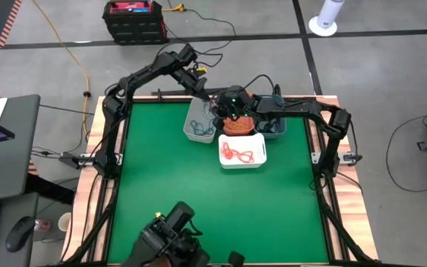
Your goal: Sort rubber bands into baskets
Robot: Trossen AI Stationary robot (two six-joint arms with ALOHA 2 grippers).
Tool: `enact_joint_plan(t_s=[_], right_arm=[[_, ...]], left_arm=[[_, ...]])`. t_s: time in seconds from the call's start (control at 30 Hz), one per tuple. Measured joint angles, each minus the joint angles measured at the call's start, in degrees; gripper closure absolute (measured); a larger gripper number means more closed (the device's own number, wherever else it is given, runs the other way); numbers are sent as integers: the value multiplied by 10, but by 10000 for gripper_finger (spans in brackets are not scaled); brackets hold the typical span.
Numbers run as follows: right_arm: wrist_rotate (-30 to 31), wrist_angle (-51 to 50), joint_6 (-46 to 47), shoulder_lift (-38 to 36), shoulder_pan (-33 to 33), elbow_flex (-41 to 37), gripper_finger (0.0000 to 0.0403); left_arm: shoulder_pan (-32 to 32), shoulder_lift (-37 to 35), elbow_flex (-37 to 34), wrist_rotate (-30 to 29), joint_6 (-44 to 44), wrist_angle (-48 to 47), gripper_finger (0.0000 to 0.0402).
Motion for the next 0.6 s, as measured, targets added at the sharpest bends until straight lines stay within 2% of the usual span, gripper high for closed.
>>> enact_joint_plan(t_s=[0.1, 0.33, 0.47, 0.6], right_arm=[[-17, 1, -4, 0, 0, 0, 389], [-44, 0, -6, 0, 0, 0, 379], [-60, -1, -6, 0, -4, 0, 391], [-65, -2, -6, 0, -8, 0, 389]], left_arm=[[8, 0, 0, -1, 0, -2, 401], [13, 0, 0, -35, 50, -58, 395], [11, 0, 0, -97, 61, -85, 367], [6, 0, 0, -129, 58, -83, 328]])
